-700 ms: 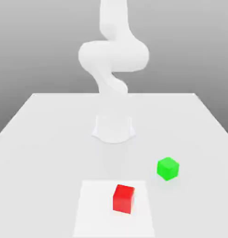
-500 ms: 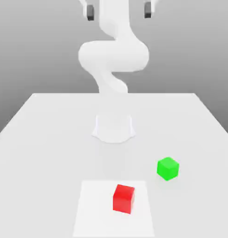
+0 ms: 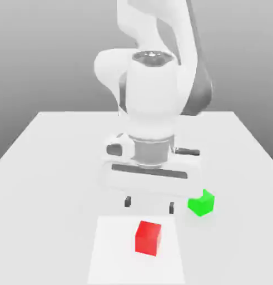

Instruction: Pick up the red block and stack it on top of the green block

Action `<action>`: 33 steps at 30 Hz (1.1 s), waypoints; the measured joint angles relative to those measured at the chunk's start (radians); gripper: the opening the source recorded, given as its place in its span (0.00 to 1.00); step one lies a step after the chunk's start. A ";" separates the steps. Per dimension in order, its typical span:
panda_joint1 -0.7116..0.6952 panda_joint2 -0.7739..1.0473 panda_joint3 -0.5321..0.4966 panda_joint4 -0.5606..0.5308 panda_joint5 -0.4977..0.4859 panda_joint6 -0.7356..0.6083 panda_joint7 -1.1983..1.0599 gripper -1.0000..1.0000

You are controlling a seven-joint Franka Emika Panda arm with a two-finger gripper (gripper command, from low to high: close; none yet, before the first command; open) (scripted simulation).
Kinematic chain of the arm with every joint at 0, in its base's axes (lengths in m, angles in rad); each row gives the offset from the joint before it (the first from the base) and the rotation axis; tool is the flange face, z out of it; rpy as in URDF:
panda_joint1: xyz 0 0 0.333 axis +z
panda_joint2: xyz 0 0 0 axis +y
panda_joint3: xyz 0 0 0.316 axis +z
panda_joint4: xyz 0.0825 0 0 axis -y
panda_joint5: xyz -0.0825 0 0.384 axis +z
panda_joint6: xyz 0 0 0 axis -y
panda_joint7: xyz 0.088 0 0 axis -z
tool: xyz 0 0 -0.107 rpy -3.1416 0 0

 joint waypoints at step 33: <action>0.425 -0.350 0.102 -0.259 0.143 -0.104 -0.620 0.00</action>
